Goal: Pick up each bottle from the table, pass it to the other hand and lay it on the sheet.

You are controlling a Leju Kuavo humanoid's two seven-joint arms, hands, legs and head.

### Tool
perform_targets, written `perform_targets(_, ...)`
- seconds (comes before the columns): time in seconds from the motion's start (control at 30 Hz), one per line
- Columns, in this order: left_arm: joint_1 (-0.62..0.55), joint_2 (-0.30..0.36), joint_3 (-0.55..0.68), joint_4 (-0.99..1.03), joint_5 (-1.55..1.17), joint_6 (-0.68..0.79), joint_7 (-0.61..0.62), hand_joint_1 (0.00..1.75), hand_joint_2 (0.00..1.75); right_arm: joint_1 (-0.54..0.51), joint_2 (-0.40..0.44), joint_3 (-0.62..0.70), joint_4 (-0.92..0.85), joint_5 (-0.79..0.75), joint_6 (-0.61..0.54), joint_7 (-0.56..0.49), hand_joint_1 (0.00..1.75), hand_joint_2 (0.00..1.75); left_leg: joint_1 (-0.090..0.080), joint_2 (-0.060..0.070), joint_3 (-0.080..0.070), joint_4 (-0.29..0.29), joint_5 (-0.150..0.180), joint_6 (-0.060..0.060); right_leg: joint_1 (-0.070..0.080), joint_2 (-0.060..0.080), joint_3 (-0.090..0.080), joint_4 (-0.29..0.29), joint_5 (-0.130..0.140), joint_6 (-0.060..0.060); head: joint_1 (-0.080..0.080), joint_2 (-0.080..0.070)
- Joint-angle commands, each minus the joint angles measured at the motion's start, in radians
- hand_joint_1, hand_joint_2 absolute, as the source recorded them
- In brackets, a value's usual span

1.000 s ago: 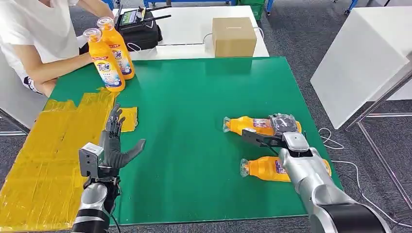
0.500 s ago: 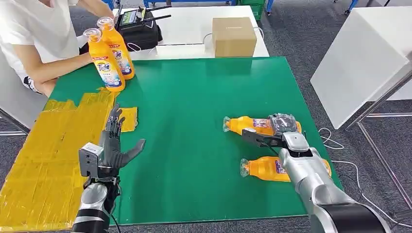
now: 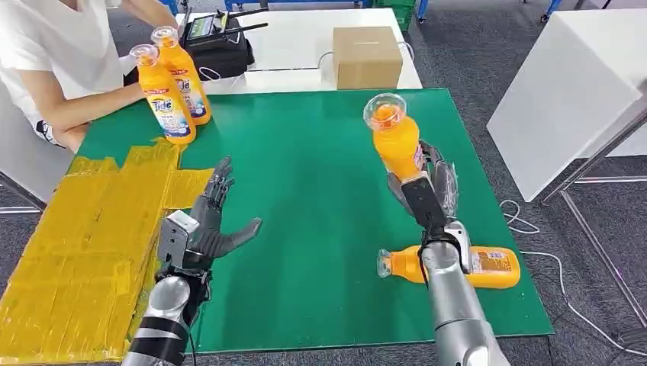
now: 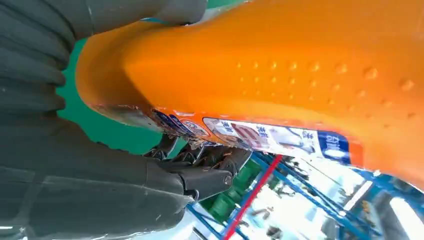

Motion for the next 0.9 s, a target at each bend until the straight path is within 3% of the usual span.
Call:
perform_targets(0.03,-0.04,0.026,-0.036,0.07,0.002,0.004,0.005,0.0,1.75,0.007,0.029,-0.047,-0.071,-0.03,-0.001,-0.011,1.75,1.75,0.0,-0.002,0.002,0.0,-0.001,0.0,0.0,-0.002,0.002,0.0,-0.001,-0.001,0.0,0.0)
perform_targets(0.9,-0.045,0.027,-0.036,0.081,0.005,0.005,0.006,0.0,1.75,0.001,0.04,-0.03,-0.054,-0.046,0.02,-0.011,1.75,1.75,-0.001,0.0,0.003,0.0,-0.001,0.0,0.0,-0.001,0.003,0.0,-0.001,-0.001,0.0,0.0)
